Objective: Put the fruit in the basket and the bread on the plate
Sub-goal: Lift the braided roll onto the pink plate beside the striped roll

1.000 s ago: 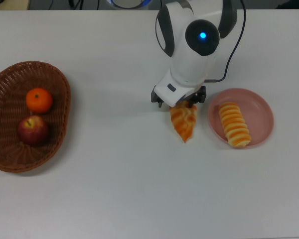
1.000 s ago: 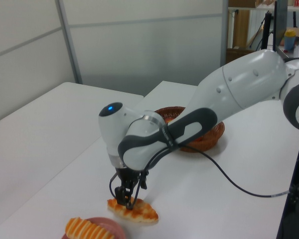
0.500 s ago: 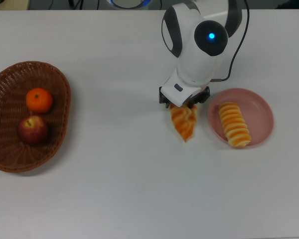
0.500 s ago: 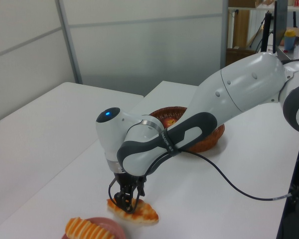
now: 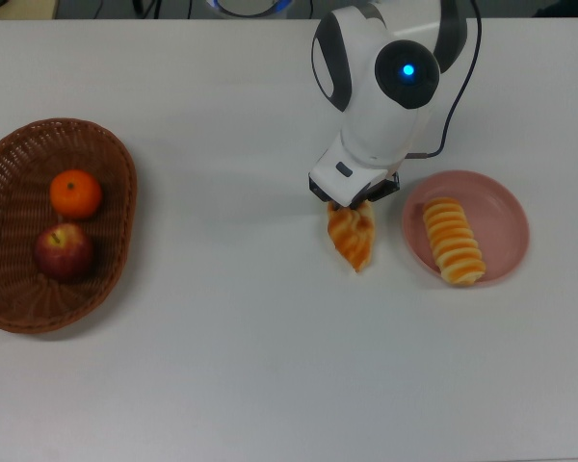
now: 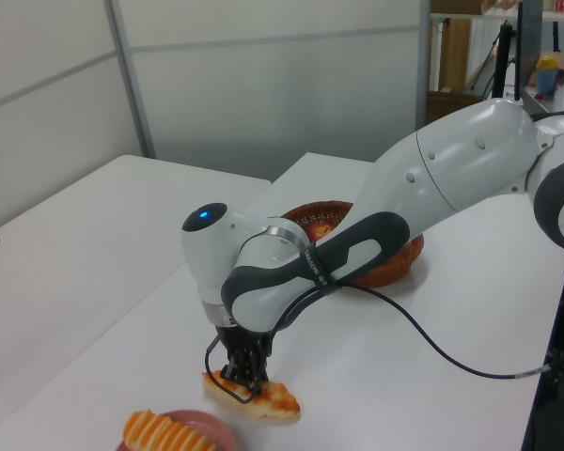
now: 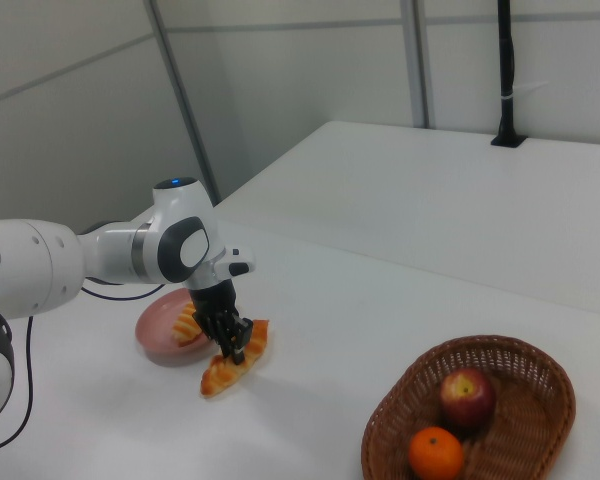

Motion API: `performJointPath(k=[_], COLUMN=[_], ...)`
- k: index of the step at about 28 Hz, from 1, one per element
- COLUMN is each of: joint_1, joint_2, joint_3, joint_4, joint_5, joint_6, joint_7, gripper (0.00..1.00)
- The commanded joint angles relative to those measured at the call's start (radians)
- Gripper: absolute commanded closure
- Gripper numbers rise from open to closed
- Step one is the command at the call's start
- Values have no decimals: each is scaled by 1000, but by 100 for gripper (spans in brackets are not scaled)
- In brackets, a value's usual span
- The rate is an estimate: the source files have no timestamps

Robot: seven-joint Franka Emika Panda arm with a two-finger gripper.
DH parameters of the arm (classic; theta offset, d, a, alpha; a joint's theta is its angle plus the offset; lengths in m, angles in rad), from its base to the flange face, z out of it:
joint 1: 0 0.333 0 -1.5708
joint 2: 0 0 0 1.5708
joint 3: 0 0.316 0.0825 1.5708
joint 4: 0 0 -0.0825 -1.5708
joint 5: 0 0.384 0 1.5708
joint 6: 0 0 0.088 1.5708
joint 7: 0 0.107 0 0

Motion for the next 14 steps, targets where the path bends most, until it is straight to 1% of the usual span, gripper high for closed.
performJointPath(k=[1,3,5,8,10,14], joint_1=[2,-9,-21,-31,-28,-3], joint_2=[-30,-41,-79,-109,-124,-127], joint_3=[-21,-21,-20,-18,-11,-8], joint_4=[-40,-39,-39,-34,-20,9], joint_5=[-9,-7,-5,-1,10,39], joint_6=[12,6,-6,-26,-35,-35], joint_7=[23,21,18,15,20,24], gripper=[100,100,100,100,100,100])
